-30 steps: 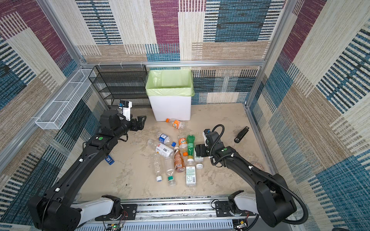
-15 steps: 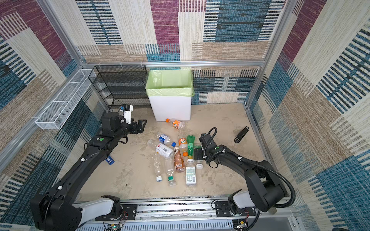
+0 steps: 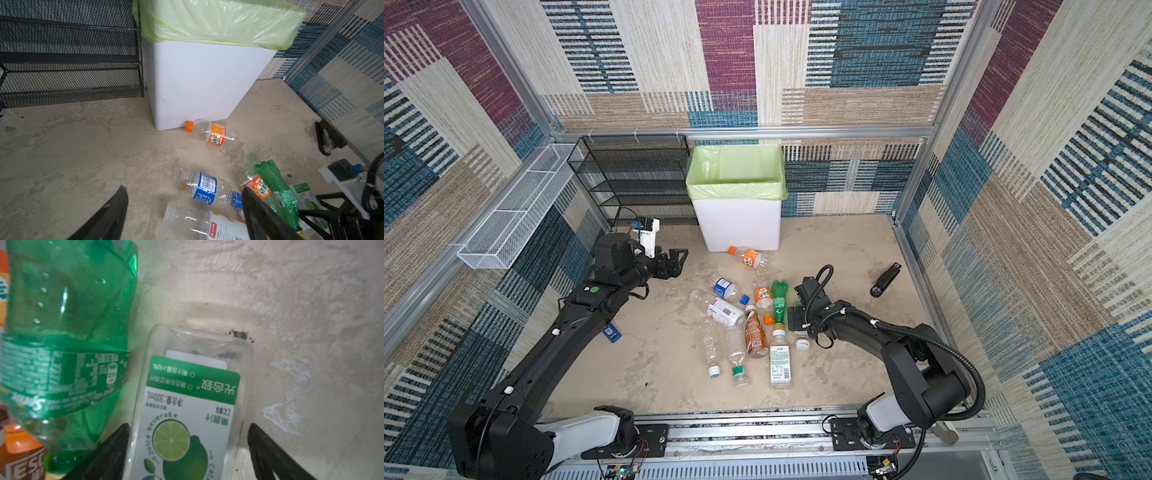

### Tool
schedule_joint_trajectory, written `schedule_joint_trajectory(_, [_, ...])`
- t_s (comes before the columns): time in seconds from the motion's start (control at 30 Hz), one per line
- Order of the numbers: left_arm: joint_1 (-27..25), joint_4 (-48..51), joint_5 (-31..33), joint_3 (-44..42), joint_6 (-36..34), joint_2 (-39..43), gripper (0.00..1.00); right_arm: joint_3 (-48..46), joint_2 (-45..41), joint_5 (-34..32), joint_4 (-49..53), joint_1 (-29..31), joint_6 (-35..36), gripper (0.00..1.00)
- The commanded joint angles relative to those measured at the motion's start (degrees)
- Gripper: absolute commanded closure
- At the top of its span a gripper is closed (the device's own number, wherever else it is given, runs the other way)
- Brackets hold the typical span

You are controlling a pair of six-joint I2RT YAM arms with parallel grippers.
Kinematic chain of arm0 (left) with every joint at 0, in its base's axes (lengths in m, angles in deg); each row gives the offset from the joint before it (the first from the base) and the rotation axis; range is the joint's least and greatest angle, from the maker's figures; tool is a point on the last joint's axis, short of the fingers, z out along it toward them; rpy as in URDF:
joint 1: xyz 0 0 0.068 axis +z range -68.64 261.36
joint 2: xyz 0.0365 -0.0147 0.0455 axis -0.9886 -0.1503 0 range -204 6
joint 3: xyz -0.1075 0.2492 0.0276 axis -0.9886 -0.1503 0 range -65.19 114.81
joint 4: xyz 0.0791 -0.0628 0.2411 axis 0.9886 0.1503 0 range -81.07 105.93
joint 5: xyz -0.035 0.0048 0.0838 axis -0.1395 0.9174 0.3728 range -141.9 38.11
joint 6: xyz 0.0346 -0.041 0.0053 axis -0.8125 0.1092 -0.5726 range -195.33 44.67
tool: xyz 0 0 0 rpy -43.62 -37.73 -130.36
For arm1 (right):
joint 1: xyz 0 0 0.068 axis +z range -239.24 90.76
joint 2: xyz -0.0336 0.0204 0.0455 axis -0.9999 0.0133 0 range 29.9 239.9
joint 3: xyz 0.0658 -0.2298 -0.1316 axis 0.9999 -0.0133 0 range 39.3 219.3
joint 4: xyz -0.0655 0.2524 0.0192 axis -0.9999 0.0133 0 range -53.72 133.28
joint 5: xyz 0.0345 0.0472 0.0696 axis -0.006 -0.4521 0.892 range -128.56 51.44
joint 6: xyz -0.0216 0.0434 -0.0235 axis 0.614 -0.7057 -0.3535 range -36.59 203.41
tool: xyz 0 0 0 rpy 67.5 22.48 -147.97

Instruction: Throw the plastic bottles in the bin

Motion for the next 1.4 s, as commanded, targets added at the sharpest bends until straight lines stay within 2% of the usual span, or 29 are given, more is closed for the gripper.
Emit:
schedule_joint_trajectory(0.0, [0.09,-1.47,-1.53,-0.21,0.47,-0.38,0.14,-0.13,-0.24,-1.19,-1.14,0.00,-1.02,0.12])
schedule_joint_trajectory(0.17, [0.17,-1.36,-1.49,-0.18,0.43,-0.54,0.15,-0.20,0.44,-1.91,-1.40,-0.08,-2.01,0.18])
schedule_joint_trajectory(0.33, [0.15,-1.32,-1.75,-0.14,0.47,-0.79,0.15,0.02,-0.30,-2.22,-1.96,-0.08,-2.56,0.29])
schedule_joint_trajectory(0.47, [0.16,-1.32,-1.71,-0.21,0.48,-0.95,0.15,1.45,-2.44,-3.51,-2.23,-0.50,-2.13,0.32])
schedule_joint_trajectory(0.7, [0.15,-2.53,-1.97,-0.89,0.81,-0.85,0.16,5.03,-10.98,-6.09,-11.32,-2.40,4.44,0.36])
schedule_joint_trajectory(0.8, [0.15,-3.55,-1.89,-1.42,1.97,-0.28,0.16,6.45,-14.12,-6.44,-20.04,-3.59,8.90,0.37])
schedule_joint_trajectory(1.13, [-0.03,-5.95,-2.41,-6.36,6.65,5.03,0.18,8.40,-18.44,-0.33,-63.49,-3.77,30.34,0.37])
schedule_joint_trajectory(1.37, [-0.34,-6.05,-1.37,-10.59,6.12,10.32,0.18,9.28,-16.87,6.56,-89.48,-3.84,37.25,0.39])
